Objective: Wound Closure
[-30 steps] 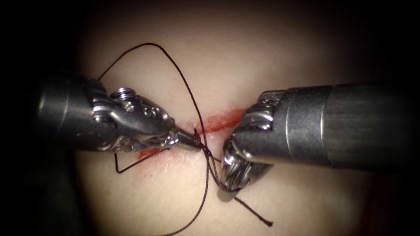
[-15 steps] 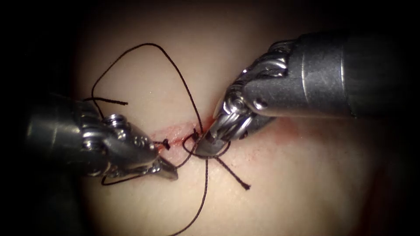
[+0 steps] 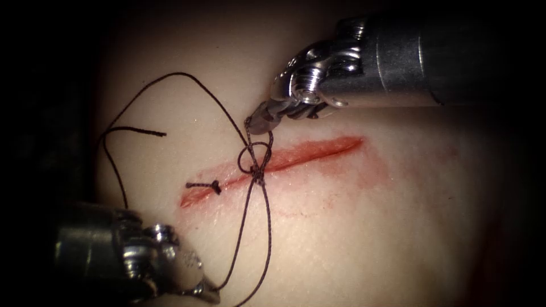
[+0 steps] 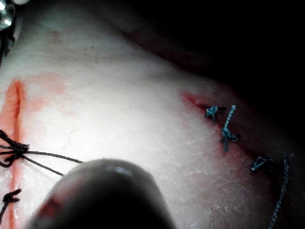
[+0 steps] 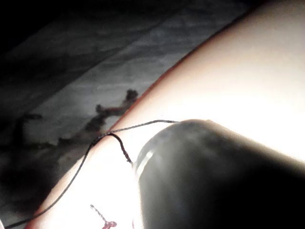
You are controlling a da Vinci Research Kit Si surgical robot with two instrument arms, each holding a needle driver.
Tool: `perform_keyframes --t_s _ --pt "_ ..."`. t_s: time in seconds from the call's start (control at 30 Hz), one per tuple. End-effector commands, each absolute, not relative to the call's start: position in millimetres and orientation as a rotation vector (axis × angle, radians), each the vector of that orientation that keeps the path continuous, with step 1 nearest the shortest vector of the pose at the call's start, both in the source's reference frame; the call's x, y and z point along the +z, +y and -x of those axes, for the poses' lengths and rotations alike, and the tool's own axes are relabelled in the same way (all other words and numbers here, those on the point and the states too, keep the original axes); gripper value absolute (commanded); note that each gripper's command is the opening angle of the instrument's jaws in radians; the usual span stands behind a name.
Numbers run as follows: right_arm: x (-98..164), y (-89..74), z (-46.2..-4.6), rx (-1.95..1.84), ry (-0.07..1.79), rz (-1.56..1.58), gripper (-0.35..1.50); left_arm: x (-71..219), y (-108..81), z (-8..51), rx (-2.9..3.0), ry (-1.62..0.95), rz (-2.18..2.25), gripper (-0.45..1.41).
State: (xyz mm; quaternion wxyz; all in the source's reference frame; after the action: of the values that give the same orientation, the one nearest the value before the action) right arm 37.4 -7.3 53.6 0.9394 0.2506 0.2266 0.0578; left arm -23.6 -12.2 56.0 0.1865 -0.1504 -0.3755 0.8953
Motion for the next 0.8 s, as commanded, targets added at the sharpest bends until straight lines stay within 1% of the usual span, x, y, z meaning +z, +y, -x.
perform_keyframes --t_s 0.03,0.27,0.53,0.67,0.8 --pt "54.7 -6.4 -38.4 0.076 0.47 -0.498 -0.35 56.0 -12.6 24.8 2.511 -1.101 0.448 -0.45" --pt "56.6 -3.8 -38.3 -0.026 0.506 -0.406 -0.35 53.1 -16.1 28.9 2.452 -1.284 0.486 -0.45" --pt "58.0 -0.5 -38.7 -0.379 0.61 -0.392 -0.35 49.8 -19.6 33.0 2.387 -1.464 0.57 -0.45" --pt "57.7 0.3 -39.2 -0.458 0.655 -0.41 -0.35 49.5 -20.6 33.7 2.386 -1.511 0.545 -0.45" --pt "57.8 0.8 -39.3 -0.452 0.653 -0.317 -0.35 50.4 -22.0 34.1 2.403 -1.528 0.509 -0.45"
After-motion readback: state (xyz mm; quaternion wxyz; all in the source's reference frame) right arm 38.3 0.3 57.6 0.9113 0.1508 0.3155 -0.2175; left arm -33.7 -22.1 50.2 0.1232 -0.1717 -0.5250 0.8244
